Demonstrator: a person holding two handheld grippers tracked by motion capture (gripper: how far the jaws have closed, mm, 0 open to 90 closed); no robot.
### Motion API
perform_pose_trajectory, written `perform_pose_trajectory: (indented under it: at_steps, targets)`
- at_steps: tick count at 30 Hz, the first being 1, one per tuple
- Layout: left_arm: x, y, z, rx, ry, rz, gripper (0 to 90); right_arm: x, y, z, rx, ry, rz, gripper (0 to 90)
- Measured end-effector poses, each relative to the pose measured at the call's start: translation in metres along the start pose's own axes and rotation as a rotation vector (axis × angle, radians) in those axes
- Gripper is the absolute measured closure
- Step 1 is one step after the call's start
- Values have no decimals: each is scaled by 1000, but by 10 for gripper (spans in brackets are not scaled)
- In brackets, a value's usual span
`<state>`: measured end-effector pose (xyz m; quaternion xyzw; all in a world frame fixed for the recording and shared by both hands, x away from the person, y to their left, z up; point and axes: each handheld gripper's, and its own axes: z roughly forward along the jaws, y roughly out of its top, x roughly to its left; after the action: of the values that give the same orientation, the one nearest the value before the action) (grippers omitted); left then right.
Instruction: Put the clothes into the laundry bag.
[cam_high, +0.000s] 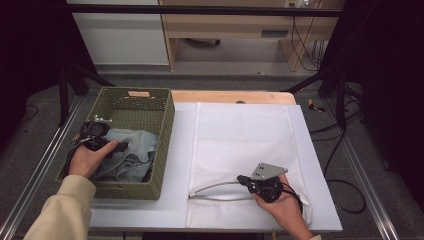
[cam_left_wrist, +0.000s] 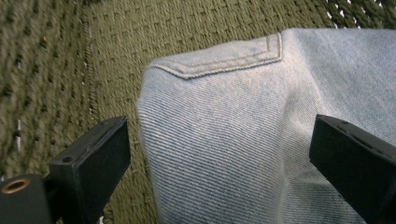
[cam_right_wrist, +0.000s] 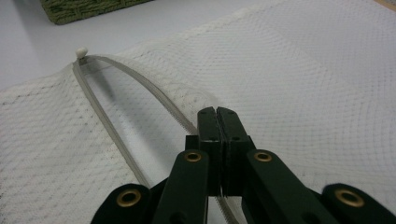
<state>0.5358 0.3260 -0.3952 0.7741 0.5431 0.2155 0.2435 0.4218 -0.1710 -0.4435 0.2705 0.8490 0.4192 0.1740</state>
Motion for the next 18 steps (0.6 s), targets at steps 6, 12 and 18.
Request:
perform_pose_trajectory:
  at_steps: [6, 12, 18]
  targets:
    - [3, -3, 2, 1, 9, -18, 46, 0, 0, 0, 2, 2, -1, 896]
    - [6, -7, 7, 13, 5, -35, 40, -1, -1, 0, 4, 2, -1, 896]
    - [6, -9, 13, 23, -23, -46, 33, -1, 0, 1, 9, 4, -4, 896]
